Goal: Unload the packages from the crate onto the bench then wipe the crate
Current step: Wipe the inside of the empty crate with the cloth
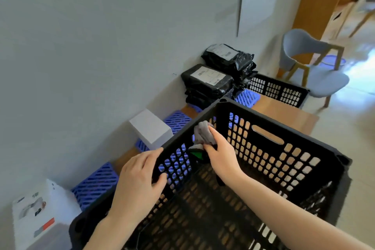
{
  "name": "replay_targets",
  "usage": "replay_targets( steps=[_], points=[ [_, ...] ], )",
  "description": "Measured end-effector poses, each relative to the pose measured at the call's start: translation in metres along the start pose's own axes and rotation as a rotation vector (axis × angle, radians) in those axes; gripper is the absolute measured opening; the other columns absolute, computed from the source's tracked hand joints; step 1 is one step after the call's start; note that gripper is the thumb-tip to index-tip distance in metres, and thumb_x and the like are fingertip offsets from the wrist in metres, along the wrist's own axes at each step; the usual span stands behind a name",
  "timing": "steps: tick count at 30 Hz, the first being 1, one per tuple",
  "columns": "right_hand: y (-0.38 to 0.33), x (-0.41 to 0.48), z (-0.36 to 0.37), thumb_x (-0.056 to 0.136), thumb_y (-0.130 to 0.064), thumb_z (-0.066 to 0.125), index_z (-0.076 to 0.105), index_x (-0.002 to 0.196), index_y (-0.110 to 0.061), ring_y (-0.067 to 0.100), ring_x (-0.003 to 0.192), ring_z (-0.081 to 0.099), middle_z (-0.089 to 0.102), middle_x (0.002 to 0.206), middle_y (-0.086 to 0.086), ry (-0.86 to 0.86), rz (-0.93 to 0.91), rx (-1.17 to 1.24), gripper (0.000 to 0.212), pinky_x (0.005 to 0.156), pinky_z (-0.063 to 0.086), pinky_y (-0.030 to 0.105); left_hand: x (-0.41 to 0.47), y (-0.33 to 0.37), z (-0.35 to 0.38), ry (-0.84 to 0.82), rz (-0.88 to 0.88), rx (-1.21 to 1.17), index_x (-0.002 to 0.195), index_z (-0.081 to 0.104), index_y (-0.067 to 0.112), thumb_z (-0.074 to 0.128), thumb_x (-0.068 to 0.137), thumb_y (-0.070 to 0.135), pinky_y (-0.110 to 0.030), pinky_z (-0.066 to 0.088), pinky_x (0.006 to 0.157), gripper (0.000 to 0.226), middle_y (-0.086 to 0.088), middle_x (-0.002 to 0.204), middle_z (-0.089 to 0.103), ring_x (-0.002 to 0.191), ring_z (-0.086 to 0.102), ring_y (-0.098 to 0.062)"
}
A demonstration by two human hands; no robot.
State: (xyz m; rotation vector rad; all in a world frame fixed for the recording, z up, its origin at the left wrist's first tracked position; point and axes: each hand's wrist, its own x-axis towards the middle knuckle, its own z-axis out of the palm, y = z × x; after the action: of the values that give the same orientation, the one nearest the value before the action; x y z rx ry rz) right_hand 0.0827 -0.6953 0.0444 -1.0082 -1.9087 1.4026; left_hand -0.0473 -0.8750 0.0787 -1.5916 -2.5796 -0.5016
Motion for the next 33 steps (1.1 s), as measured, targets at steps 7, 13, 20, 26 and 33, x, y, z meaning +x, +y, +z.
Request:
replay_targets(
  steps=[7, 13, 20, 26, 33],
  points=[
    [-0.007, 0.021, 0.021, 0.095, -0.011, 0.052, 0.039, 0.143, -0.026, 0.005, 0.127, 0.044, 0.050, 0.137, -0.011, 0.405, 0.103, 0.281, 0.052, 0.111, 0.036, 0.033, 0.067, 0.010, 0.005, -0.167, 0.193, -0.279, 0.150, 0.012, 0.046, 0.056, 0.093, 0.042, -0.023, 0.025, 0.111, 0.072, 0.025, 0.145, 0.038, 0.135, 0.032, 0.001],
    [0.002, 0.054, 0.034, 0.093, -0.010, 0.051, 0.036, 0.146, -0.025, -0.004, 0.130, 0.032, 0.042, 0.144, -0.012, 0.482, 0.103, 0.303, 0.057, 0.114, 0.028, 0.027, 0.129, 0.024, 0.022, -0.326, 0.273, -0.461, 0.151, 0.008, 0.050, 0.049, 0.094, 0.054, -0.025, 0.026, 0.113, 0.070, 0.027, 0.152, 0.033, 0.137, 0.031, 0.008],
    [0.029, 0.022, 0.125, 0.084, -0.015, 0.048, 0.038, 0.145, -0.024, -0.003, 0.139, 0.025, 0.034, 0.148, -0.016, 0.687, 0.106, 0.235, 0.062, 0.115, 0.021, 0.019, 0.188, 0.037, 0.048, -0.420, 0.402, -0.514, 0.148, 0.026, 0.049, 0.037, 0.091, 0.047, -0.033, 0.032, 0.116, 0.058, 0.025, 0.149, 0.039, 0.138, 0.034, 0.007],
    [0.024, 0.034, 0.141, 0.079, -0.027, 0.037, 0.047, 0.139, -0.027, -0.001, 0.135, 0.034, 0.044, 0.140, -0.021, 0.871, 0.211, 0.399, 0.061, 0.112, 0.031, 0.031, 0.196, 0.040, 0.067, -0.267, 0.480, -0.488, 0.142, 0.043, 0.029, 0.036, 0.094, 0.037, -0.013, 0.037, 0.104, 0.050, 0.024, 0.138, 0.049, 0.130, 0.047, 0.001],
    [0.005, 0.040, 0.136, 0.079, -0.014, 0.047, 0.053, 0.136, -0.021, 0.011, 0.136, 0.039, 0.047, 0.143, -0.011, 0.968, 0.027, 0.491, 0.058, 0.111, 0.032, 0.028, 0.196, 0.045, 0.068, -0.307, 0.576, -0.381, 0.146, 0.040, 0.024, 0.035, 0.094, 0.035, -0.019, 0.030, 0.112, 0.053, 0.014, 0.148, 0.045, 0.140, 0.037, -0.003]
  ],
)
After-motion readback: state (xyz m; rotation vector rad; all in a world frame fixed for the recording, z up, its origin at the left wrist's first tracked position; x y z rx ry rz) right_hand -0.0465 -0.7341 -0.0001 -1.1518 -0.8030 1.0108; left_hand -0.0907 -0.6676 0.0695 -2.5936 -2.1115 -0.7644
